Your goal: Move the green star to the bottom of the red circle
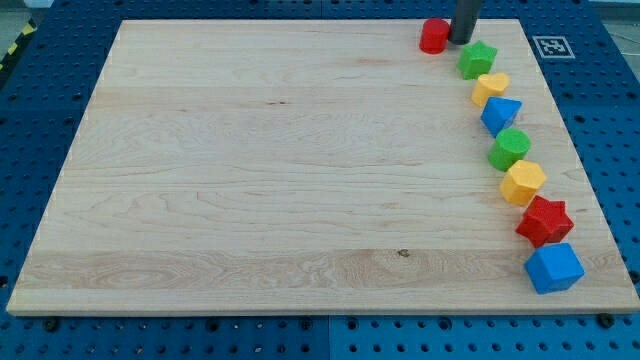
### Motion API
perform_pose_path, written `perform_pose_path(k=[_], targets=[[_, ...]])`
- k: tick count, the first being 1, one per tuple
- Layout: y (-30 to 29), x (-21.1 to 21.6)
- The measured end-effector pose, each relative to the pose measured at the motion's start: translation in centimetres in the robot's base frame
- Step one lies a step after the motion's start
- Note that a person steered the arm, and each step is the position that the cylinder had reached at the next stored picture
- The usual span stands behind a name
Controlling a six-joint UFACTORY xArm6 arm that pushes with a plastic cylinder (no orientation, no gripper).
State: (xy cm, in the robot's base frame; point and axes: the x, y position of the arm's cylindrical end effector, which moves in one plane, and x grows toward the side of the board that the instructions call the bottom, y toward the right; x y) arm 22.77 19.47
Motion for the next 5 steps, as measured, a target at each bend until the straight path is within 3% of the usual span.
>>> perform_pose_path(k=[1, 5], targets=[[-2.4, -0.9], [-11.4, 2.4]])
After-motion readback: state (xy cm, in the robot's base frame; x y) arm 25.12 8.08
